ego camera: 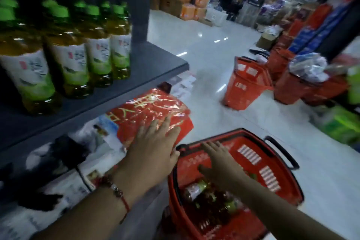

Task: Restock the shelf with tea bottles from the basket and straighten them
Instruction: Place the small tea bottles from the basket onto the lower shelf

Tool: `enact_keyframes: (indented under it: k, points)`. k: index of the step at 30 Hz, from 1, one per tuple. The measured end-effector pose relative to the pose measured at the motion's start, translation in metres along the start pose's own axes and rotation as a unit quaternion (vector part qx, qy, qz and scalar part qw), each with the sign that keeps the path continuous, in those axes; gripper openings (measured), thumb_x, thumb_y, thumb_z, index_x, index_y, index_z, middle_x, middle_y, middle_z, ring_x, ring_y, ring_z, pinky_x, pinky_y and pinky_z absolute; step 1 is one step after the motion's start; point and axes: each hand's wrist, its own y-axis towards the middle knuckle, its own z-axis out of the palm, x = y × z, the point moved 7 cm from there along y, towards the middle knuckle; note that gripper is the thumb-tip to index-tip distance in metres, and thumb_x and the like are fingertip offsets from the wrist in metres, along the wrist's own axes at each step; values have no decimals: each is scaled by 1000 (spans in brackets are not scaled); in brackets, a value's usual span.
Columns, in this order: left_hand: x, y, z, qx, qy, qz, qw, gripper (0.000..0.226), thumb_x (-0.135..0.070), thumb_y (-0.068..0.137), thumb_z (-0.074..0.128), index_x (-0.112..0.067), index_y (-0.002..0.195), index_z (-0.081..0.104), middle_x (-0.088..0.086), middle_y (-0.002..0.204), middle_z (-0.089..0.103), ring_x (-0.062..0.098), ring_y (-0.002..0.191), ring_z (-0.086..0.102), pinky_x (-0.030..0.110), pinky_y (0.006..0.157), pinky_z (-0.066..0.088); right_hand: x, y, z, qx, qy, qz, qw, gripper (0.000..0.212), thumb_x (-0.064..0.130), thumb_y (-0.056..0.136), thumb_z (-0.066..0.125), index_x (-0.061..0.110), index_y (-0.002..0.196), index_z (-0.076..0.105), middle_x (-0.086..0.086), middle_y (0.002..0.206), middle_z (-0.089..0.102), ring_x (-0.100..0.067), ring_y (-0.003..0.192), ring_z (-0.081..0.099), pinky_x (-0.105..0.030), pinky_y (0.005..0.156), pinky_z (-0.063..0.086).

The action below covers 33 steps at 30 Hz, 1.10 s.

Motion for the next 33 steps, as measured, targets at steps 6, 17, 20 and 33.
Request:
enact_keyframes:
  k: [6,17,20,33]
  points:
    - [-90,3,53,81,9,114,990,66,-51,92,44,-31,149,18,2,159,14,26,144,17,44,118,15,-100,-73,58,65,-31,106,992,76,49,90,57,25,155,24,-3,161,26,-31,149,21,-47,121,20]
    - [-116,44,131,161,14,158,974,64,-50,93,43,-32,149,18,2,160,11,25,145,15,43,118,16,-186,-20,142,136,-32,158,977,70,39,91,62,26,152,30,-6,156,35,-30,145,30,-46,119,25]
    - [-122,56,154,185,0,152,971,65,-50,94,44,-32,150,17,2,160,10,24,145,13,42,119,15,-191,5,177,197,-73,130,969,70,35,93,60,21,153,27,-8,160,26,-34,146,26,-53,116,27]
    - [-122,76,211,252,0,147,956,60,-47,94,44,-36,147,19,-2,160,7,21,146,11,40,119,11,-182,86,275,209,-225,-23,951,54,37,98,48,19,149,40,-7,153,40,-28,138,37,-43,107,35]
